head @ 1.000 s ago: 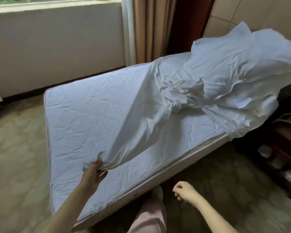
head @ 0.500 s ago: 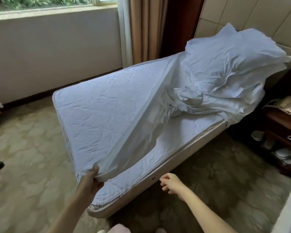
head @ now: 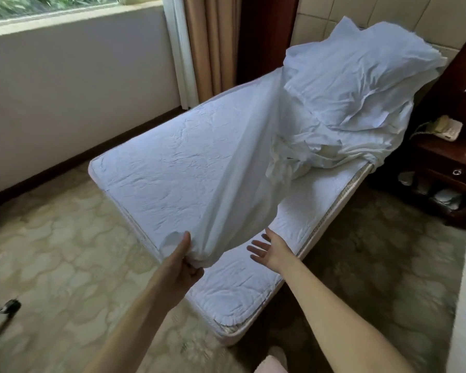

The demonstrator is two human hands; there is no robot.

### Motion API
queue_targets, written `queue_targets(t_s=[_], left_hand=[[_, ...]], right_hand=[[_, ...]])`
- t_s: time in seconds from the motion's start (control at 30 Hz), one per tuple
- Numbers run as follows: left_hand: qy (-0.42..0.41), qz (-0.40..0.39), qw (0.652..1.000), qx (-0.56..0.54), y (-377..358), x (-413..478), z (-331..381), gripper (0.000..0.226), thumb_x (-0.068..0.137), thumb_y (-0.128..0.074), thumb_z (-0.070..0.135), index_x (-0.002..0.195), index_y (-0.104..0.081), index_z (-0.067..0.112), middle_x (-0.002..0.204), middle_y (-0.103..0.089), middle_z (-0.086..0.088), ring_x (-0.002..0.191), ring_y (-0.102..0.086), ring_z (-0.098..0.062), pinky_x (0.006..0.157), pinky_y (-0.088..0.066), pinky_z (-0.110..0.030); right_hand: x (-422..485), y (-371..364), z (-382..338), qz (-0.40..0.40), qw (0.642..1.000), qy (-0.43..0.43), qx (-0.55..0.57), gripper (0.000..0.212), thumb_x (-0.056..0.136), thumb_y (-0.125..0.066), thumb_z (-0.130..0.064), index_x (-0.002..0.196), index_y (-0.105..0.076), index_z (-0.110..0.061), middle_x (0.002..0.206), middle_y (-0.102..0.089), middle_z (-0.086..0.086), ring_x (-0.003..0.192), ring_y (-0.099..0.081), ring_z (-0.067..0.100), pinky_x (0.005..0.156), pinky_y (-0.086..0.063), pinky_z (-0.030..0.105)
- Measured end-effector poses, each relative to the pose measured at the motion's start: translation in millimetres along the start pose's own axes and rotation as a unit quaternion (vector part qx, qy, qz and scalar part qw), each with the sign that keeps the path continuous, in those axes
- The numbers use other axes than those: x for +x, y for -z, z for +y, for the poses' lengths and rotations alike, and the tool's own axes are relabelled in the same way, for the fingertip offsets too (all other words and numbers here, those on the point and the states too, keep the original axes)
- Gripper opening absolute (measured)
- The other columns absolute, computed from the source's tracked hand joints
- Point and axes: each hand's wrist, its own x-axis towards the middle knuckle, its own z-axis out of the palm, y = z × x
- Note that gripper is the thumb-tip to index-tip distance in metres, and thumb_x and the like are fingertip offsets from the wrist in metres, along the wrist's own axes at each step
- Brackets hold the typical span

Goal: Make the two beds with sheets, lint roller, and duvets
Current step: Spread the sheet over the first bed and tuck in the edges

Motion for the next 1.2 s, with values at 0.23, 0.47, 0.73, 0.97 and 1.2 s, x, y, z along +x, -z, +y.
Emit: queue_targets(t_s=[0.23, 0.47, 0.73, 0.97, 1.2], left_hand=[[-0.004, 0.108, 0.994, 0.001, 80.3, 33.4, 41.4, 0.010, 0.096, -0.052, 0.023, 0.100, -0.057, 0.016, 0.066, -0.055, 0.002, 0.046, -0.047, -0.005, 0.051, -0.048, -0.020], [0.088, 0.171, 0.981, 0.029, 101.4, 66.0, 75.0, 0.016, 0.094, -0.051, 0.018, 0.083, -0.056, 0.009, 0.038, -0.048, 0.001, 0.030, -0.045, -0.008, 0.039, -0.042, -0.016], [0.184, 0.122, 0.975, 0.036, 150.2, 91.2, 99.6, 0.013, 0.088, -0.058, 0.016, 0.096, -0.065, 0.009, 0.055, -0.056, -0.003, 0.039, -0.050, -0.013, 0.040, -0.039, -0.019], [0.209, 0.102, 0.972, 0.034, 214.3, 127.6, 144.9, 0.016, 0.090, -0.056, 0.022, 0.094, -0.068, 0.011, 0.055, -0.059, -0.003, 0.038, -0.049, -0.013, 0.040, -0.040, -0.019], [0.170, 0.050, 0.978, 0.109, 305.7, 170.4, 242.4, 0.013, 0.092, -0.048, 0.015, 0.087, -0.060, 0.011, 0.052, -0.055, 0.000, 0.036, -0.048, -0.011, 0.037, -0.041, -0.018]], right_hand=[[36.7, -18.5, -4.8, 0.046, 0.997, 0.001, -0.065, 0.054, 0.098, -0.046, -0.037, 0.143, -0.033, -0.009, 0.136, -0.046, 0.013, 0.125, -0.048, 0.032, 0.099, -0.040, 0.043], [108.9, -58.1, -59.2, 0.118, 0.991, 0.015, -0.057, 0.028, 0.096, -0.049, -0.037, 0.107, -0.045, -0.012, 0.091, -0.046, 0.007, 0.067, -0.042, 0.019, 0.058, -0.036, 0.029], [200.4, -114.5, -78.3, 0.089, 0.993, 0.015, 0.076, 0.044, 0.095, -0.053, -0.039, 0.120, -0.058, -0.004, 0.119, -0.063, 0.014, 0.102, -0.062, 0.028, 0.093, -0.049, 0.041], [168.1, -153.6, -54.6, 0.239, 0.953, 0.109, 0.151, 0.023, 0.099, -0.045, -0.015, 0.079, -0.053, -0.008, 0.097, -0.058, 0.009, 0.068, -0.053, 0.022, 0.069, -0.051, 0.035], [80.7, -220.6, 10.8, 0.226, 0.907, 0.136, 0.329, 0.012, 0.091, -0.051, -0.005, 0.097, -0.061, 0.000, 0.088, -0.062, 0.016, 0.059, -0.054, 0.004, 0.052, -0.043, 0.009]])
